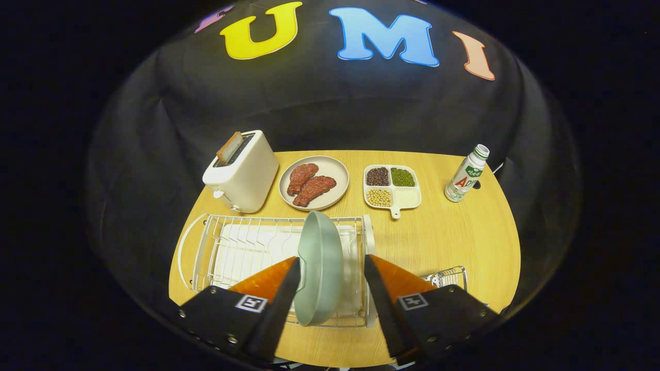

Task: Take the plate from the dish rack, then take the spoon from the basket and place it into the plate.

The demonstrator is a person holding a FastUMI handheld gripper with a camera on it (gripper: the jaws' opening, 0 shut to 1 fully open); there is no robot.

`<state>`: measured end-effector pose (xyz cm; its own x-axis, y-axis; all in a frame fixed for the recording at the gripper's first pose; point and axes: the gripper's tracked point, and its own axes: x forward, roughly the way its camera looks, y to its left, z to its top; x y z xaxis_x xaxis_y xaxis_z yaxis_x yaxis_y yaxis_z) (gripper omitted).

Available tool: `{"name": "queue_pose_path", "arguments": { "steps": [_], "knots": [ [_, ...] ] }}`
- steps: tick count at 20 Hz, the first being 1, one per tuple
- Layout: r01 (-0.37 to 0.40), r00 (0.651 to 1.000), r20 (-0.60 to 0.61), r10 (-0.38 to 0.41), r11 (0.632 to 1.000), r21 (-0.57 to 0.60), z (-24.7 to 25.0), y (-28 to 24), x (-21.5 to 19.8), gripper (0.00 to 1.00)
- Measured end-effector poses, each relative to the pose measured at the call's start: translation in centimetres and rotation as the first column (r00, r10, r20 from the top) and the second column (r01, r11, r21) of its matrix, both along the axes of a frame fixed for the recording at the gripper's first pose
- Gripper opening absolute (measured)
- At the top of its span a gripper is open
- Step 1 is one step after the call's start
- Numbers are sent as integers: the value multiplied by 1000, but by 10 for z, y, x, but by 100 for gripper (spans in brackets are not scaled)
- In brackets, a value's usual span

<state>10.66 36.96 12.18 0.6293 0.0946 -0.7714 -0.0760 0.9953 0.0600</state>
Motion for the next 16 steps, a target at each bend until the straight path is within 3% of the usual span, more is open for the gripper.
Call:
{"name": "queue_pose_path", "arguments": {
  "steps": [1, 3, 4, 6, 7, 8, 12, 16],
  "knots": [
    [18, 1000, -16, -18, 1000, -21, -12, 1, 1, 50],
    [24, 995, -97, -28, 999, -43, -32, 5, -9, 29],
    [34, 990, -131, -44, 996, -78, -39, 2, -12, 30],
    [63, 991, -109, -78, 988, -139, -39, -9, -5, 17],
    [89, 990, -91, -106, 981, -170, -44, -17, -7, 17],
    [105, 988, -93, -125, 975, -197, -46, -15, -5, 8],
    [147, 983, -60, -172, 944, -294, -21, -10, -5, 7],
    [148, 986, -16, -169, 901, -407, -4, -2, -1, 7]
  ]
}}
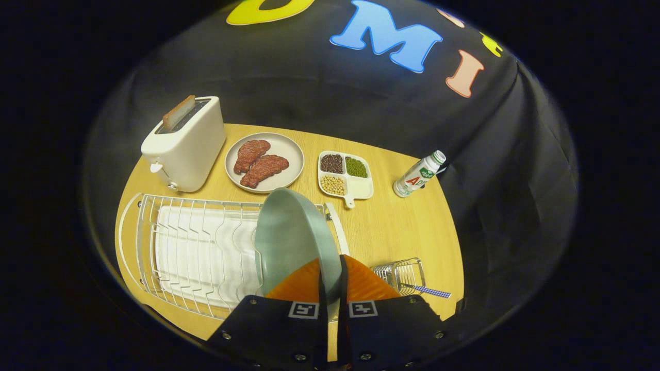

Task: Take the plate from the dish rack, then take the spoon from the basket and place it into the plate.

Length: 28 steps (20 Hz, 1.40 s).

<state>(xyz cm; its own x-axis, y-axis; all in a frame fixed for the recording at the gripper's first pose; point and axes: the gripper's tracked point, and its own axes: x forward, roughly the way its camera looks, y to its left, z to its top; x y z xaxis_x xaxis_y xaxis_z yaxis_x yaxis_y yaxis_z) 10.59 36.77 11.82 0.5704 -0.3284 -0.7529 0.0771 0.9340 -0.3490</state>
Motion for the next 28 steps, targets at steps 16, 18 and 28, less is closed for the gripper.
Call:
{"name": "queue_pose_path", "arguments": {
  "steps": [16, 18, 28],
  "knots": [
    [43, 989, 127, -69, 979, 198, 69, -90, -40, 7],
    [34, 988, 133, -74, 959, 281, 71, -101, -54, 7],
    [-101, 987, 158, 17, 836, 539, 45, -152, -128, 7]
  ]
}}
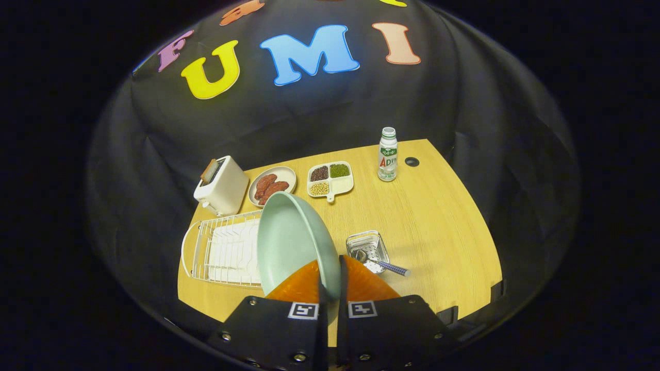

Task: Take the plate from the dish rack, then take the spoon from the basket and place it into the plate.

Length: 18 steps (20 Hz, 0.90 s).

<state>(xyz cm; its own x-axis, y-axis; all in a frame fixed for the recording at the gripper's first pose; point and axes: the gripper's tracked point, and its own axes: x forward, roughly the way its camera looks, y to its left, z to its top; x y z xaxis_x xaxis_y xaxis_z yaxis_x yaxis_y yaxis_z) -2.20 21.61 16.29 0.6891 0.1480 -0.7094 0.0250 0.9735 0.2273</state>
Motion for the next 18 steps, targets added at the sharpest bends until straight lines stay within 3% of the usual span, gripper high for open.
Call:
{"name": "queue_pose_path", "arguments": {
  "steps": [4, 12, 18],
  "knots": [
    [-52, 999, -7, 53, 997, 53, -18, -10, -28, 7],
    [-66, 993, -82, 79, 986, 156, -69, -25, -67, 7],
    [-68, 984, -141, 106, 966, 249, -137, -13, -88, 7]
  ]
}}
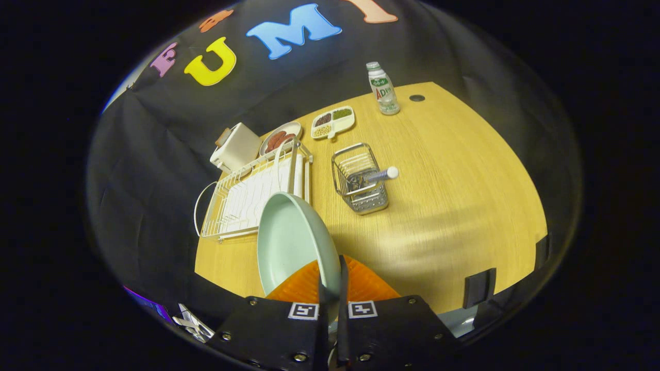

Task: Take the plate from the dish rack, then take the spoon from the basket and place it into the plate.

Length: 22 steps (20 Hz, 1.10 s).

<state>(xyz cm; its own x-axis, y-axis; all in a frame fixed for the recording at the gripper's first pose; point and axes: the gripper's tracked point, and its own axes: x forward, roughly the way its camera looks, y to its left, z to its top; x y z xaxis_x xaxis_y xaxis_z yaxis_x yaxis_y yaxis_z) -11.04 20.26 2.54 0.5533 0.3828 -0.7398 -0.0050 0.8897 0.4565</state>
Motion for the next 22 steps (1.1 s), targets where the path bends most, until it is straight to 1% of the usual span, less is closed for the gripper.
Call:
{"name": "queue_pose_path", "arguments": {
  "steps": [5, 8, 12, 15, 18, 20, 21, 22],
  "knots": [
    [16, 998, -57, -12, 998, 59, -32, 7, -3, 7],
    [9, 998, -68, -5, 997, 70, -45, 12, -3, 7],
    [31, 991, -133, -19, 996, 89, -64, 13, -3, 7],
    [46, 989, -147, -31, 994, 96, -67, 10, 0, 7],
    [39, 989, -143, -27, 996, 82, -68, 9, 6, 7],
    [12, 995, -105, -3, 996, 85, -61, 9, 10, 13],
    [7, 998, -60, -4, 999, 53, -58, 4, 17, 22],
    [2, 1000, -9, -1, 1000, 13, -53, -3, 20, 37]
  ]
}}
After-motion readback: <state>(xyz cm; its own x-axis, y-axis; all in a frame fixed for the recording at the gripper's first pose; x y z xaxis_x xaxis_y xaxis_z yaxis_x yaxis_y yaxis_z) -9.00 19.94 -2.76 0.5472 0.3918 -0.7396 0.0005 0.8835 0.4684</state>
